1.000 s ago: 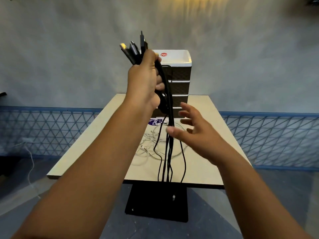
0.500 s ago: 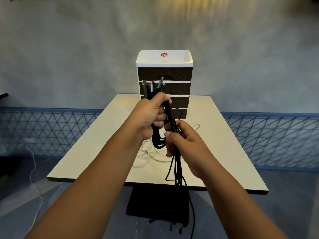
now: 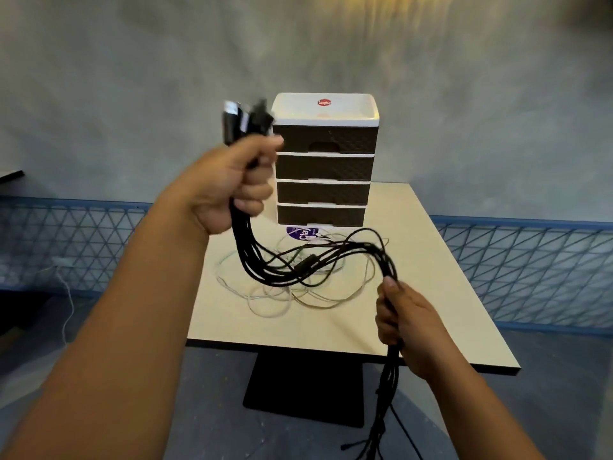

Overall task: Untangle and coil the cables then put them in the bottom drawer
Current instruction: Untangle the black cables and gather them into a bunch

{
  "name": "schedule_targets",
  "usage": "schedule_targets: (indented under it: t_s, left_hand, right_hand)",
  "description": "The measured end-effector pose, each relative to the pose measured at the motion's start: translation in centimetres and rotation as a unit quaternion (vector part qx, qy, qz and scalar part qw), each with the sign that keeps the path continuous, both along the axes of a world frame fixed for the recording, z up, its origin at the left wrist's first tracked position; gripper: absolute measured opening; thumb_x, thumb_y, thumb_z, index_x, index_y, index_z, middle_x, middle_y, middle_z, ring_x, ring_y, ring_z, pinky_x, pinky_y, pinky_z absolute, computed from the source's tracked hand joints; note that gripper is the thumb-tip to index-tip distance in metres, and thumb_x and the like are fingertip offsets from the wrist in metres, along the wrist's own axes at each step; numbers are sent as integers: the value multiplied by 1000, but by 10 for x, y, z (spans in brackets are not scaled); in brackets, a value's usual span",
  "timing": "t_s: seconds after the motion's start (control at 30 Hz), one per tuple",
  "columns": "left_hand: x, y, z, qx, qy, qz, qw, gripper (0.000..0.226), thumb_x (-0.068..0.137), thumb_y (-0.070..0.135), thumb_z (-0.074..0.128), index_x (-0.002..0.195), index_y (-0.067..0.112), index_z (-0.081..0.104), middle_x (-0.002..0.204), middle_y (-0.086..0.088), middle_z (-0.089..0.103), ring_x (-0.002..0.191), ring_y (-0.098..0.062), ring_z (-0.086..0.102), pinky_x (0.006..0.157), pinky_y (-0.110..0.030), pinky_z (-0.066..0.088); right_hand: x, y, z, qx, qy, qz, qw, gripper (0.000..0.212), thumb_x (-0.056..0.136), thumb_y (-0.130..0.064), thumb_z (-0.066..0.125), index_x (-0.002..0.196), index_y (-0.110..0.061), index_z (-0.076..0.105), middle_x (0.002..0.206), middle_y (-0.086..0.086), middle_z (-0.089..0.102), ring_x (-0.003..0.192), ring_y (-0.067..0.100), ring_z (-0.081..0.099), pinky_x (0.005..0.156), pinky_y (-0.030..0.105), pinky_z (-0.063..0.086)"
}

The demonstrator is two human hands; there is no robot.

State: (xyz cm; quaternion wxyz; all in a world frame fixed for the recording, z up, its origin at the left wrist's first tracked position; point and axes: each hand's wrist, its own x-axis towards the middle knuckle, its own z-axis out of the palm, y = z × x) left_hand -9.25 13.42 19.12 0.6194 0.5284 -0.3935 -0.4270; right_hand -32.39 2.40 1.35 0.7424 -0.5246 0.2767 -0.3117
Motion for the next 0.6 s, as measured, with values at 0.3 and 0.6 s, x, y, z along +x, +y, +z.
schedule_targets:
  t_s: [0.3,0.6]
  left_hand:
    - [10,0,41,-199,98,37,974,37,99,34,44,64,25,41,42,8,24,36,-4,17,33,-16,18]
    - [-43,-42,20,-126,91,52,986,44,96,27,55,55,24,37,45,9,17,40,-7,10,39,-18,9]
  right_hand:
    - [-4,23,-86,-148,305,193,921,35,100,-42,47,76,-17,51,69,2,61,62,8,56,67,25,43]
    - [27,17,8,-314,180,79,929,83,70,-61,72,141,-35,37,128,-14,54,116,1,55,100,26,47]
